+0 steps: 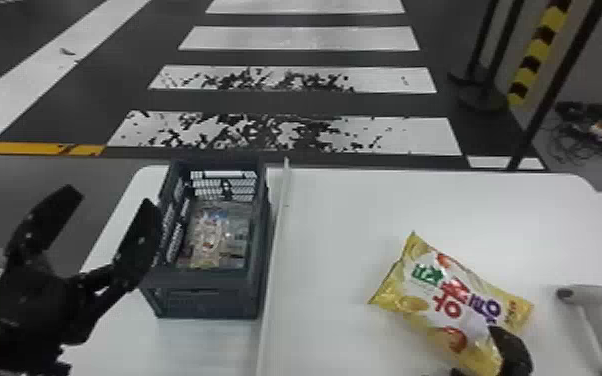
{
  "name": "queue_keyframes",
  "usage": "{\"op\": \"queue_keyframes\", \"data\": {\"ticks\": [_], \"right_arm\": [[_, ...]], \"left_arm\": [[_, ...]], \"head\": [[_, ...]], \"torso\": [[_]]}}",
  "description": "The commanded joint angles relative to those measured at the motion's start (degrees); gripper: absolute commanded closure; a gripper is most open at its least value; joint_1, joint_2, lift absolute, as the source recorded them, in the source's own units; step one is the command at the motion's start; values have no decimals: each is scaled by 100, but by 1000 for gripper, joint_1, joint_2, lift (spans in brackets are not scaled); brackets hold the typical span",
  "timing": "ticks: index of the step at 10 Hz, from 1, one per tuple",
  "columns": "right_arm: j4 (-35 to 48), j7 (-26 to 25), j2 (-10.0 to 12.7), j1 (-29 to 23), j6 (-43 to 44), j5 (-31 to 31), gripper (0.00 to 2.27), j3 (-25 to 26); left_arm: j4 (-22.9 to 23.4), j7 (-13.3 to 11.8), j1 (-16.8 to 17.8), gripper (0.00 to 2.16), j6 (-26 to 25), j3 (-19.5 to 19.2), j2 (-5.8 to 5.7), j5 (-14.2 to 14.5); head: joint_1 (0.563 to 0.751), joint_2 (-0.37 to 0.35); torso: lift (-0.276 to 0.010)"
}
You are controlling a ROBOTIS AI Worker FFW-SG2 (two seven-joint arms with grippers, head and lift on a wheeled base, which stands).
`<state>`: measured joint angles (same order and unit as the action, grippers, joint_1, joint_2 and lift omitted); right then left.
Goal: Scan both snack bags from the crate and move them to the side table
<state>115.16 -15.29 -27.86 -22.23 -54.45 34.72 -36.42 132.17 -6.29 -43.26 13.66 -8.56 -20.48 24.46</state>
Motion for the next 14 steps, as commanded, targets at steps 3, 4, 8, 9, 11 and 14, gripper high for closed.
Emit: {"op": "queue_keyframes", "data": {"ticks": [3, 4, 8, 9, 11, 14], "right_arm": [[-301, 97, -35, 149, 17, -71, 454, -6], [-310, 220, -35, 175, -88, -53, 927, -6], [-160, 202, -79, -80, 931, 26, 2240, 161], [-46, 158, -88, -150, 1072, -106, 2240, 240], [525, 299, -123, -422, 1353, -730, 2240, 680], [1659, 1432, 141, -616, 439, -2769, 2240, 2288]], "left_arm": [[-7, -39, 1, 70, 27, -14, 0, 33], [-16, -65, 1, 70, 27, -14, 0, 42], [-51, -162, 10, 70, 44, -23, 9, 138], [-68, -170, 19, 70, 44, -23, 9, 147], [-112, -179, 19, 70, 44, -32, 9, 156], [-209, -214, 89, 70, 44, -14, 9, 173]], "head": [[695, 40], [695, 37], [695, 40], [695, 52], [695, 88], [695, 96]], "torso": [[-95], [-95], [-95], [-95], [-95], [-95]]}}
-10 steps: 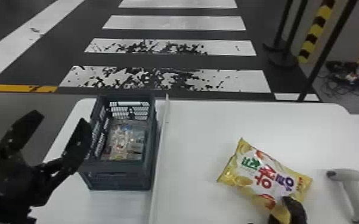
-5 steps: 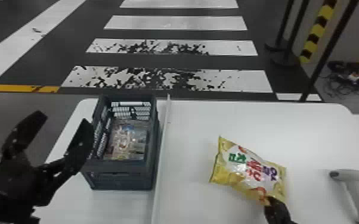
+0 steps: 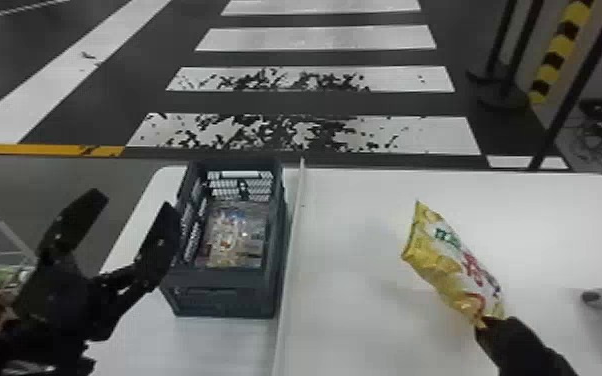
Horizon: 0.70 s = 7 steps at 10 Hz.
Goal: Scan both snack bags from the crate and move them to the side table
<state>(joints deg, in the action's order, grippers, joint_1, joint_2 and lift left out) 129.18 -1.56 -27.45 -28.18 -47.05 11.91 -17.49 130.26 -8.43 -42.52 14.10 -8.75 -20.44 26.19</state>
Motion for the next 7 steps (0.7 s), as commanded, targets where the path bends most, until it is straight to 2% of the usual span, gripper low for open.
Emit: {"op": "queue_keyframes", "data": {"ticks": [1, 2, 4, 7], "right_arm": [[590, 385, 319, -30, -899, -1103, 2240, 1002], [836, 657, 530, 5, -1408, -1771, 2240, 1582], [1091, 868, 749, 93, -1795, -2694, 2240, 2355], [1346, 982, 1110, 269, -2410, -4047, 2240, 3032]], "left_arm": [[-18, -9, 25, 70, -17, 23, -4, 0], [-18, -18, 34, 70, -17, 31, -13, 0], [-18, -18, 42, 70, -35, 58, -13, 0], [-53, -27, 51, 70, -52, 128, -4, -61]], "head": [[695, 78], [695, 54], [695, 27], [695, 18]], "torso": [[-95], [-95], [-95], [-95]]}}
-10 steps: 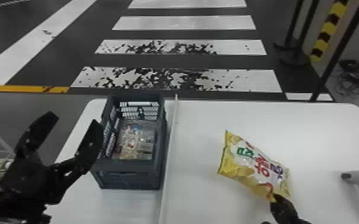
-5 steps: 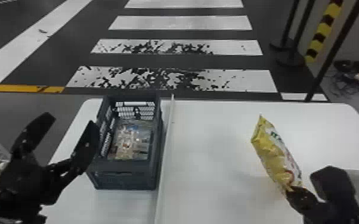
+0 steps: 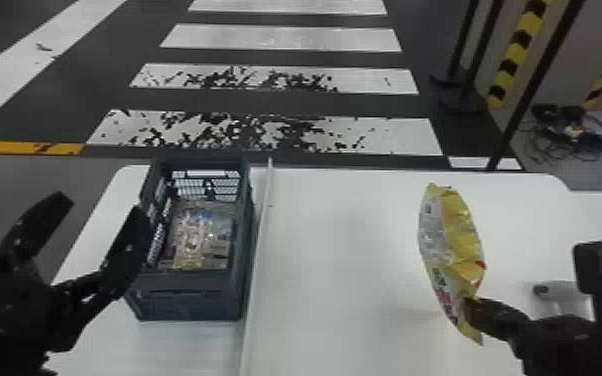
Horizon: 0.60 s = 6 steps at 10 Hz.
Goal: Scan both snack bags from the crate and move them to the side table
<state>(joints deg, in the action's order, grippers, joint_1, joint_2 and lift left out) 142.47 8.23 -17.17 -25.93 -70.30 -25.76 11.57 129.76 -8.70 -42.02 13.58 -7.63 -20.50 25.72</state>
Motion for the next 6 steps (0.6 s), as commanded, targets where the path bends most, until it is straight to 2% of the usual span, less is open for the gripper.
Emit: {"op": "queue_keyframes", "data": {"ticks": [1, 3, 4, 6], "right_arm": [[-36, 56, 196, 97, -209, -649, 2240, 302], [-308, 56, 416, 264, -736, -1836, 2240, 987], [-616, 47, 478, 387, -1140, -2618, 2240, 1409], [-958, 56, 574, 404, -1299, -3286, 2240, 1743]], "left_arm": [[-4, 0, 0, 70, -1, 24, 2, -32], [-30, 0, 18, 70, -1, 33, -7, -59], [-56, 0, 44, 70, -1, 103, 2, -147], [-92, 9, 106, 70, -1, 165, 2, -199]], "head": [[695, 31], [695, 50], [695, 55], [695, 54]], "torso": [[-95], [-95], [-95], [-95]]}}
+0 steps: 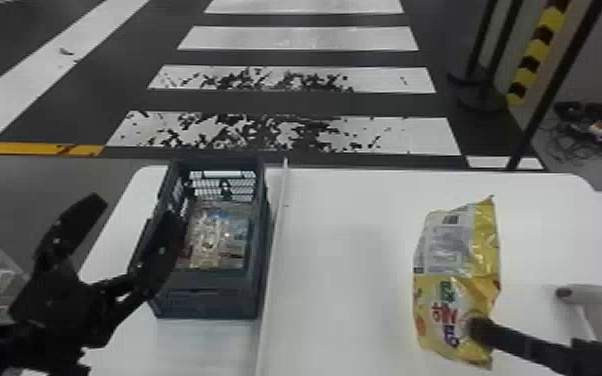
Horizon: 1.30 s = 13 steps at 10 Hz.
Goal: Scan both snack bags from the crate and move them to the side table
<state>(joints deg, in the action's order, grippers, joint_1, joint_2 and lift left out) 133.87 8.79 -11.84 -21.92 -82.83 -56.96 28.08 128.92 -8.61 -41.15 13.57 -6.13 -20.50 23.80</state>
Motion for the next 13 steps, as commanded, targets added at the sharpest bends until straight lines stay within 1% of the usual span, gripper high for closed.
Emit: {"op": "queue_keyframes", "data": {"ticks": [1, 3, 4, 5, 6, 7, 8, 10, 11, 12, 13], "right_arm": [[-335, -8, 85, 3, -27, -289, 2243, 137], [-950, -96, 85, 161, -63, -509, 2243, 348], [-1029, -219, 50, 285, -555, -509, 2226, 409], [-959, -263, 42, 249, -625, -360, 1932, 400], [-862, -334, -2, 241, -625, -78, 1673, 365], [-731, -334, -29, 232, -572, 361, 434, 286], [-572, -334, -99, 188, -344, 818, -2, 119], [-291, -298, -266, -23, 676, 1917, -2, -373], [-274, -228, -363, -93, 1238, 2339, -2, -593], [-282, -167, -433, -93, 1607, 2672, -2, -751], [-274, -35, -451, -190, 1906, 2664, 39, -769]], "left_arm": [[-16, -1, 28, 70, 17, 24, -7, -24], [-16, 8, 28, 70, 17, 24, -7, -51], [-16, -1, 28, 70, 17, 24, -7, -51], [-16, -1, 20, 70, 17, 33, -7, -60], [-8, -1, 28, 70, 0, 33, 2, -60], [1, -1, 20, 70, 0, 33, 11, -51], [1, -1, 20, 70, 0, 33, 11, -60], [-8, -1, 11, 70, 0, 33, 20, -68], [-8, -1, 2, 70, 0, 33, 29, -77], [-8, -9, -24, 70, 0, 24, 29, -95], [-25, -1, -24, 70, 0, 24, 46, -121]], "head": [[695, 52], [695, 42], [695, 34], [695, 18], [695, 12], [695, -3], [695, -11], [695, -61], [695, -83], [695, -99], [695, -108]], "torso": [[-95], [-95], [-95], [-95], [-95], [-95], [-95], [-95], [-95], [-95], [-95]]}}
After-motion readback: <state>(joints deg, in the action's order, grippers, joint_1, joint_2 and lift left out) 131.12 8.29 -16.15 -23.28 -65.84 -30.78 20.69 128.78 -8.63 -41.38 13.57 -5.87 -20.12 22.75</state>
